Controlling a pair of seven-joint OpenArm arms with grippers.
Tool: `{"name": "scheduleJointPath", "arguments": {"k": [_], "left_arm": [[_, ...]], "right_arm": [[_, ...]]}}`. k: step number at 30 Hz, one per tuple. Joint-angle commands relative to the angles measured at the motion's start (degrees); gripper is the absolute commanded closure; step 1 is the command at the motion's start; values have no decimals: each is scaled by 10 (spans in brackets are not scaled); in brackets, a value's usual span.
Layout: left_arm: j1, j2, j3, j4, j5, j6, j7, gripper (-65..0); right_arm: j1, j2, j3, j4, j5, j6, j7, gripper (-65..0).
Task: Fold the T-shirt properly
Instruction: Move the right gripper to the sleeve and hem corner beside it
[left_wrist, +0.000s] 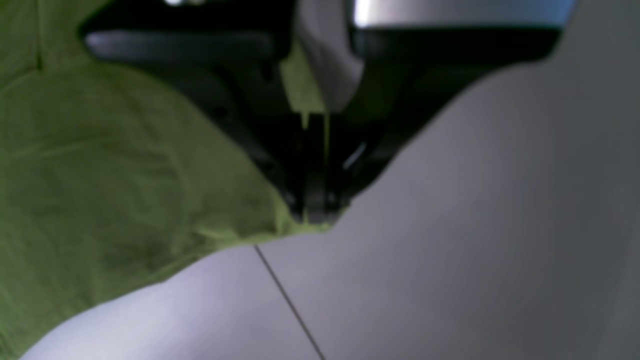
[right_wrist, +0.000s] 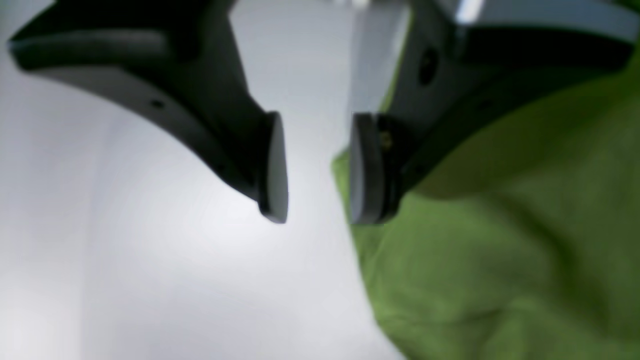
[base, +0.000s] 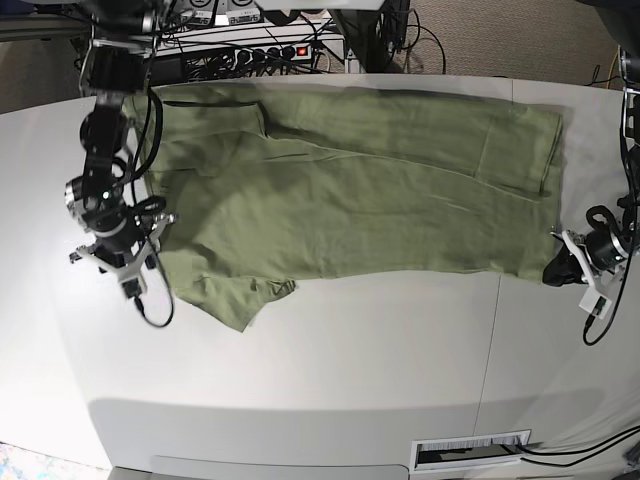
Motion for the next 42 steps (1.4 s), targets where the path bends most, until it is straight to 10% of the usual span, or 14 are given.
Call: {"name": "scheduleJointPath", "arguments": {"k": [1,17,26,34,42], "left_arm": [[-13,-14,-5,7,-11,-1,-14,0],[-13,-14,-5,7,-7,-1,-24,0],[-13,-14,-5,7,-5,-1,-25,0],[-13,-14,-5,7,-4,-1,-31,0],[-13,-15,-5,7,-5,-1,-28,0]], "right_arm": [[29,8,2,-8,9,-4,14,-219],[174,8,-96,-254,45,-2,18,-220],[170,8,-104,-254,72,-2,-113,-215],[170,8,-104,-252,121,-2,-162,-3],[169,8,-104,-194,145,-2,-206,0]]}}
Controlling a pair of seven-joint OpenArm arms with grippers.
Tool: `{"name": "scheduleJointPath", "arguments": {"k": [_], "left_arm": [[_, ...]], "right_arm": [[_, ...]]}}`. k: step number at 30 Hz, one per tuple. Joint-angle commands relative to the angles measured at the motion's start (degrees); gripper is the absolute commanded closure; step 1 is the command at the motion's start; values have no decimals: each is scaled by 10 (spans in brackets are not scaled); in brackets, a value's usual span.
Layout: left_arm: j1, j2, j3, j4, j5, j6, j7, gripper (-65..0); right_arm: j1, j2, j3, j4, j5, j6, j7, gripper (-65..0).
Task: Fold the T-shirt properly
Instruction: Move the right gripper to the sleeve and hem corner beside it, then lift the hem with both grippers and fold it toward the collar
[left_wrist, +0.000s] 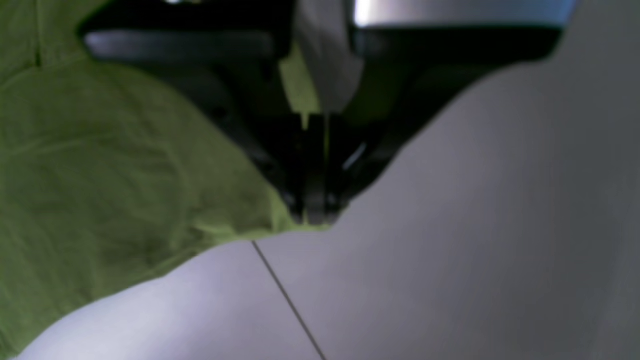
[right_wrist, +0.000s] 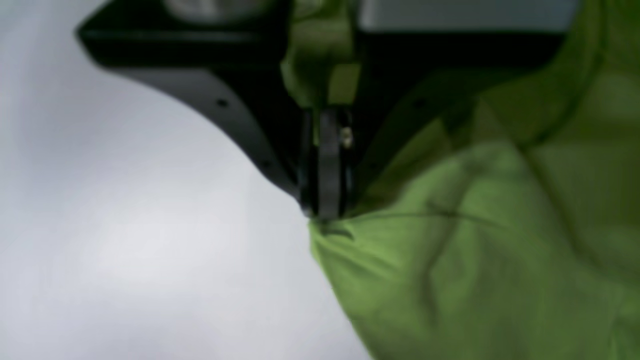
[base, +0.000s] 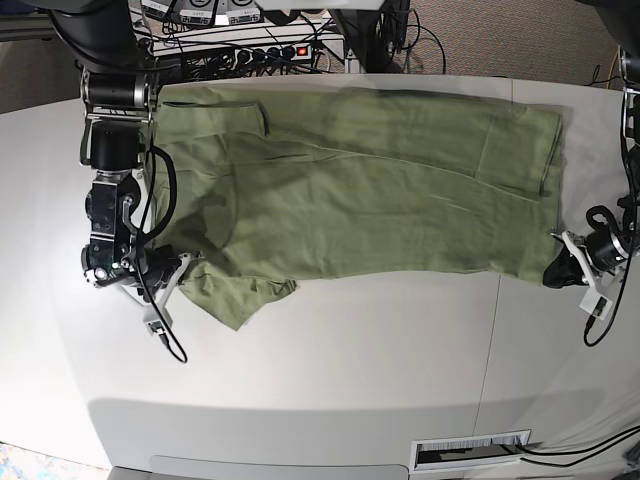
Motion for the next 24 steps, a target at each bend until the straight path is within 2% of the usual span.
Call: {"name": "scheduleJointPath", "arguments": {"k": [1,4,8,12,14,19,24], "left_arm": [[-13,-15,-5,7,-10,-1,-14,0],[-13,-15,-5,8,-24,-1,-3,0],[-12,-26,-5,29,-93,-1,65,0],[-5,-60,-5,72,-169,-1,141,0],[9,-83,-5,101,-194,-1,160,0],[66,-133,-5,173,-201,-1,168,0],[123,-148,-5,218,-201,-1,176,0]], "right_arm": [[7,5,0,23,9,6,-26,0],[0,6,0,91,25,6,-59,0],[-7,15,0,177,38,6,-88,0],[-9,24,1,186,70,6,-99,0],[-14,24,1,188,76,6,-101,0],[-35,24,1,211,96,6,-116,0],[-70,25,1,238,96,6,-121,0]]}}
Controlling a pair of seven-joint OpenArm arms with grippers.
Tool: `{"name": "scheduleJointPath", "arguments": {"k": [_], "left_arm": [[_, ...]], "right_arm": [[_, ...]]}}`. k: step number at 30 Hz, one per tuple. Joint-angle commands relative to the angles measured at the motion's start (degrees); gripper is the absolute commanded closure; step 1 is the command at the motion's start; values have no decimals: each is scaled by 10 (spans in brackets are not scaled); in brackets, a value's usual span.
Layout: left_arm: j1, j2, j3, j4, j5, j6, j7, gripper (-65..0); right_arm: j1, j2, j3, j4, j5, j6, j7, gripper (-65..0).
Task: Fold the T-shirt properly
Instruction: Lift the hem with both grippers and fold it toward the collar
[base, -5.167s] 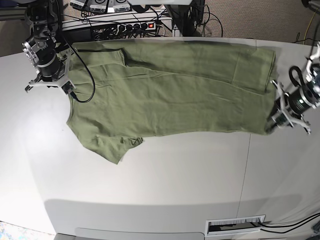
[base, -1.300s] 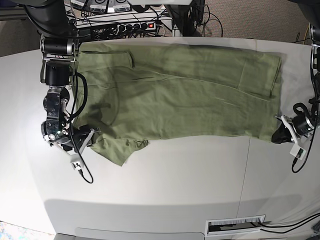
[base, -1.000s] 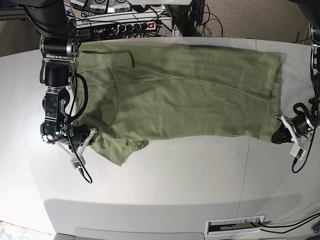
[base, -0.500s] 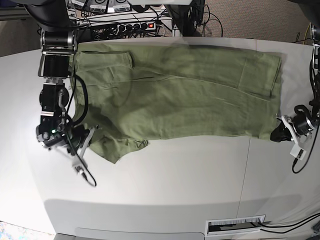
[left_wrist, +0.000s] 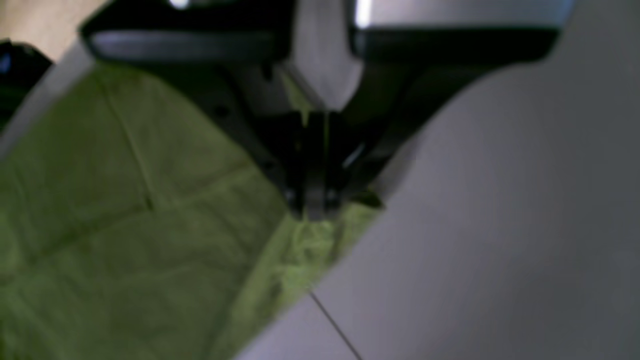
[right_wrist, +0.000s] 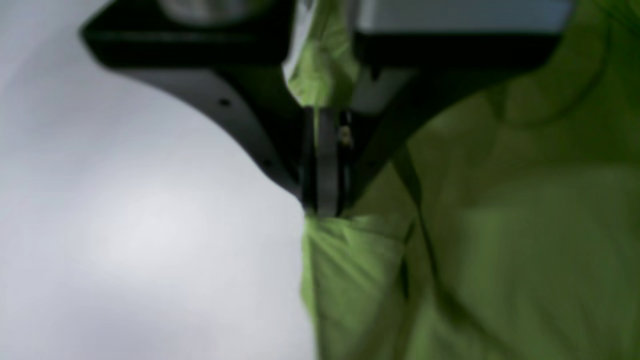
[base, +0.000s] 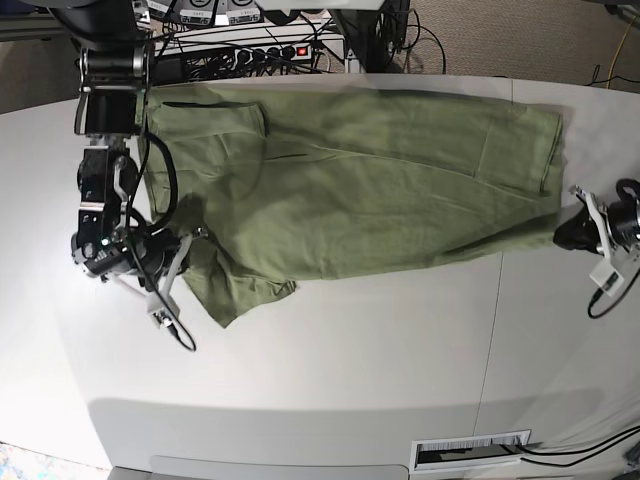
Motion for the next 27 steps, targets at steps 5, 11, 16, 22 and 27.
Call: {"name": "scheduleJointPath", "arguments": {"k": [5,11,16,22,27], "left_arm": [[45,-19,-6,18,-13,1,0,0],[98,-31,-6,24,-13,1,4,0],[131,-43,-6,33,-12,1,4,0],[141,-61,-6,37,1,1,5,0],[141,-76,-6,38,0,1,4,0]], "right_arm": [[-28,22,3,44,8,-1,4,0],[-68,34,3,85,27,0,4,0],[-90,34,3,104,27,0,4,0],[-115,35,4,132,27,0,0,0],[-120,50,15,165,27,0,21,0]]}}
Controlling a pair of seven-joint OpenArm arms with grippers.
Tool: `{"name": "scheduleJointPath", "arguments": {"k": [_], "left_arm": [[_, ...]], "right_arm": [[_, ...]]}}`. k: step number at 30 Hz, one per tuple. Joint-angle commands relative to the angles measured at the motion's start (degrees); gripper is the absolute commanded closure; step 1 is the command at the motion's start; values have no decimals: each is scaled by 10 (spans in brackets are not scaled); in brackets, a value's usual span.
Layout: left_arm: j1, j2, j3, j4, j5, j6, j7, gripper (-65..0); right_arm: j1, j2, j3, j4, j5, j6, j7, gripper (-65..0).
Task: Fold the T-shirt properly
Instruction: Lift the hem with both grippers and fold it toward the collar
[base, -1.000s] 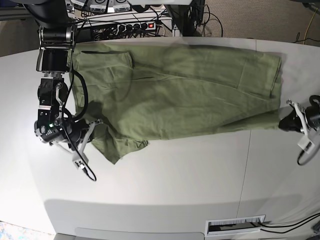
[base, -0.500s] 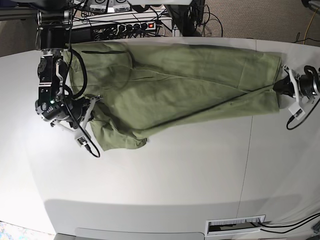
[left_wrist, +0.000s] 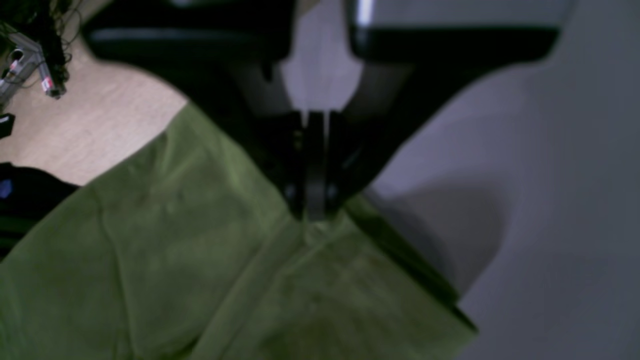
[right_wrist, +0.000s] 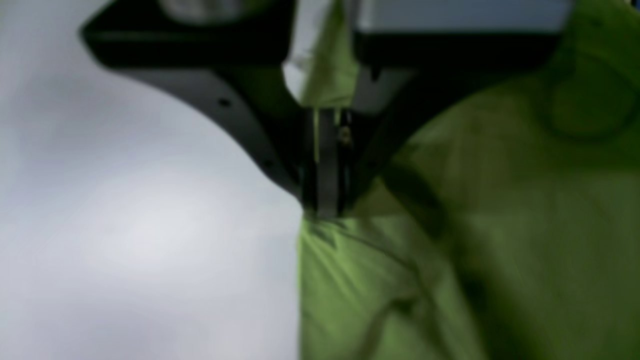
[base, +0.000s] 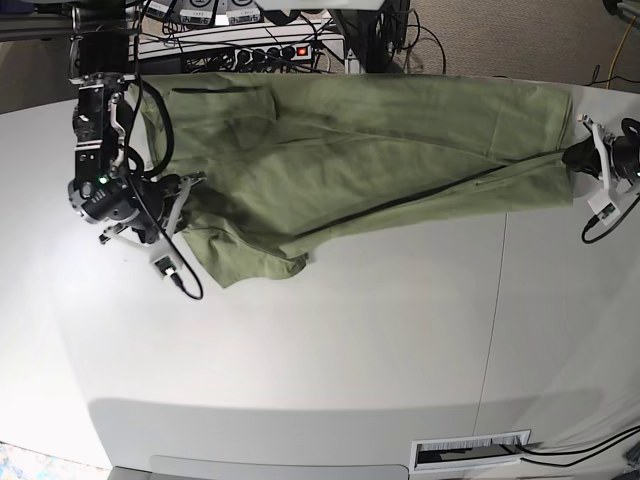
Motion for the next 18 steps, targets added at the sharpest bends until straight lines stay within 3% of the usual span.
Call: {"name": "scheduleJointPath", "arguments": {"k": [1,4,9,18], "left_arm": [[-6,-19,-6,5,-7,1,-6,0],[-6,-18,-6,5,-7,1,-6,0],[-6,-19,-6,6,-9,1,2,0],[-6,-43,-6,59,-15,1,40,0]], "right_arm": [[12,11,17,21,0,0,21,0],[13,10,70,47,1,-1,63,0],[13,10,155,57,58,-1,63,0],[-6,10,168,57,80,2,54,0]]}}
